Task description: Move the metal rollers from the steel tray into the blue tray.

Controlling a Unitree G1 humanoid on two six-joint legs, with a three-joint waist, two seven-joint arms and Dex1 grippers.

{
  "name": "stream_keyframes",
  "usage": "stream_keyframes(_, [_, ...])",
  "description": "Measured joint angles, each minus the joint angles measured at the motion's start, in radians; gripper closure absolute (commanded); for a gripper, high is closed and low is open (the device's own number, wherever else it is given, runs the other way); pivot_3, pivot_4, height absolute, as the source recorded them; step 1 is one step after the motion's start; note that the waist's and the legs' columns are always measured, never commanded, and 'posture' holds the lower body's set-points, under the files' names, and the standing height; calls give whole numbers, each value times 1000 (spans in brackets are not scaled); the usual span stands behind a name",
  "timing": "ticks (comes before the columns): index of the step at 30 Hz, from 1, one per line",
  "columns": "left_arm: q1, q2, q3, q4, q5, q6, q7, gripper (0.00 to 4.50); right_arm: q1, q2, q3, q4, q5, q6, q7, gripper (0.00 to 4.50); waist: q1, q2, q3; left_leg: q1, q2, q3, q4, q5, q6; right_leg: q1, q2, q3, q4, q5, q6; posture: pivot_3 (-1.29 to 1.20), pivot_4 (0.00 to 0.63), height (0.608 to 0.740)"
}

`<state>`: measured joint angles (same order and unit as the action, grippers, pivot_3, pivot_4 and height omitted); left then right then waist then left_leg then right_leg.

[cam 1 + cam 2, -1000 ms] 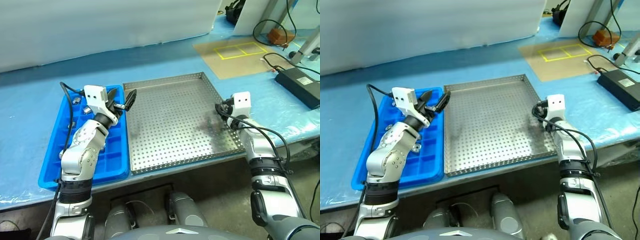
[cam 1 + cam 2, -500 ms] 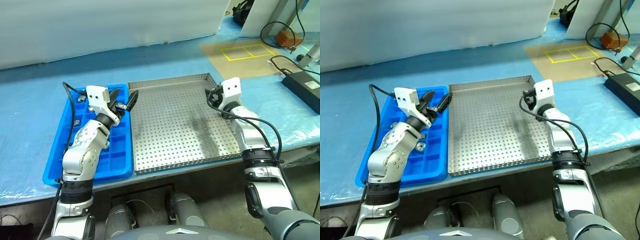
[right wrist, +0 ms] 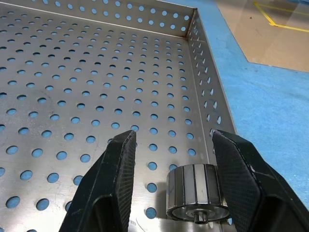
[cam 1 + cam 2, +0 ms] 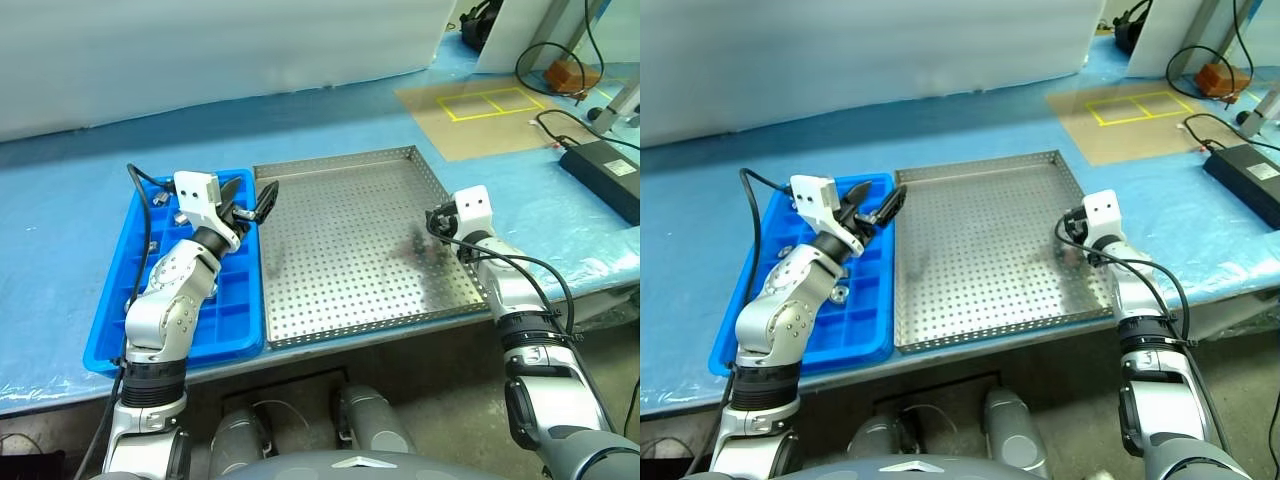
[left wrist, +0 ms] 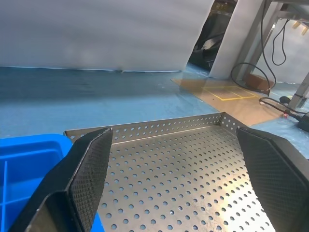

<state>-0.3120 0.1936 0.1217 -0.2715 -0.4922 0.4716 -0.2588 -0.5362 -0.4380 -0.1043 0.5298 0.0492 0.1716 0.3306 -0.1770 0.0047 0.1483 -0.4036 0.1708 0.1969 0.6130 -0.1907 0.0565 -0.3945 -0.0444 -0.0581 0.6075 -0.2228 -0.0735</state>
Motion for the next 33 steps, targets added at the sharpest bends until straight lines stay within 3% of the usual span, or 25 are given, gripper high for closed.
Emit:
stream_keyframes(11, [0, 1, -2, 0, 0, 8, -4, 194, 6, -6, -3, -5, 3, 25, 5, 1923, 0, 0, 0, 0, 0, 0, 0, 0, 0, 0, 0, 0, 0, 0, 0, -442, 150, 740])
stream_keyframes(20, [-2, 0, -12, -7, 1, 21, -3, 194, 10, 31, 41, -196, 35, 433, 60, 1923, -2, -1, 1, 4, 1, -1, 0, -2, -3, 4, 0, 0, 0, -1, 2, -445, 150, 740])
stream_keyframes(27, [-1, 3, -13, -8, 5, 23, -2, 194, 3, 53, 51, -228, 50, 481, 65, 1923, 4, 0, 1, 3, 0, -1, 0, -2, -3, 3, -1, 0, -1, 0, 1, -435, 150, 740])
stream_keyframes(31, [-1, 5, -12, -9, 6, 29, 0, 194, 3, 52, 73, -229, 46, 437, 85, 2804, 5, 0, 1, 2, 0, -1, -1, -2, -3, 2, -1, 0, -1, 0, 1, -426, 150, 740])
stream_keyframes(33, [-1, 5, -12, -10, 7, 29, 1, 194, 3, 60, 82, -233, 47, 434, 91, 2821, 6, 0, 1, 2, 0, -1, -1, -2, -3, 1, -1, 0, -1, 0, 1, -425, 150, 740])
